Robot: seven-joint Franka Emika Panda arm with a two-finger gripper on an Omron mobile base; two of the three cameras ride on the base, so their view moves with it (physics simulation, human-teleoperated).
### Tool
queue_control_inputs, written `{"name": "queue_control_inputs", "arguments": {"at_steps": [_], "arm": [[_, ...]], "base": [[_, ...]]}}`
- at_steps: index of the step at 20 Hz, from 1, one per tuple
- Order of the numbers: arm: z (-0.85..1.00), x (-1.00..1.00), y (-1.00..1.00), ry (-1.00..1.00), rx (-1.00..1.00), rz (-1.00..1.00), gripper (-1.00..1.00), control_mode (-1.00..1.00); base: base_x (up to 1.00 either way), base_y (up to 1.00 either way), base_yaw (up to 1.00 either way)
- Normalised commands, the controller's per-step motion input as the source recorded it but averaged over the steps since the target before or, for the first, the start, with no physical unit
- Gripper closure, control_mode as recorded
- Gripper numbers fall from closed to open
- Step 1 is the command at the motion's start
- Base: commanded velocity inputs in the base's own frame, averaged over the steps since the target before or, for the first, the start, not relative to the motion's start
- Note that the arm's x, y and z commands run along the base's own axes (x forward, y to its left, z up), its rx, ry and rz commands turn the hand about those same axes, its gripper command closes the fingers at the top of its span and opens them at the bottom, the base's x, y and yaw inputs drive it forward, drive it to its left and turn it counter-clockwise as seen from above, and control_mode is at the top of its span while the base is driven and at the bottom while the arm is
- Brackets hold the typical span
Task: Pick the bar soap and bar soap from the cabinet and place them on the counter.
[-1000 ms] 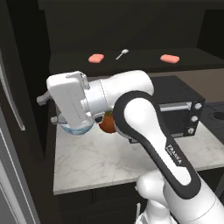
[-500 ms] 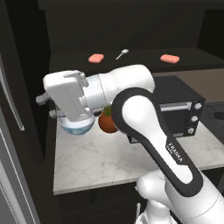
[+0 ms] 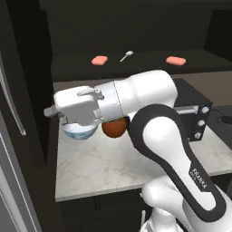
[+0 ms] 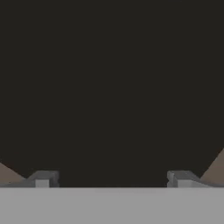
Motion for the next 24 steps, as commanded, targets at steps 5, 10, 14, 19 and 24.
{"name": "queue_control_inputs", "arguments": {"at_steps": [5,10,14,19,24], "arm": [[0.0,-0.31,-0.51,-0.18,-0.07,0.0,-1.0,-1.0],[0.0,-0.29,-0.55,-0.14,-0.09,0.0,-1.0,-1.0],[0.0,-0.2,-0.53,-0.09,-0.11,0.0,-1.0,-1.0],[0.0,-0.19,-0.55,-0.08,-0.14,-0.01,-1.0,-1.0],[0.0,-0.08,-0.54,-0.03,-0.17,-0.06,-1.0,-1.0]], "base": [[0.0,0.0,0.0],[0.0,0.0,0.0],[0.0,0.0,0.0],[0.0,0.0,0.0],[0.0,0.0,0.0]]}}
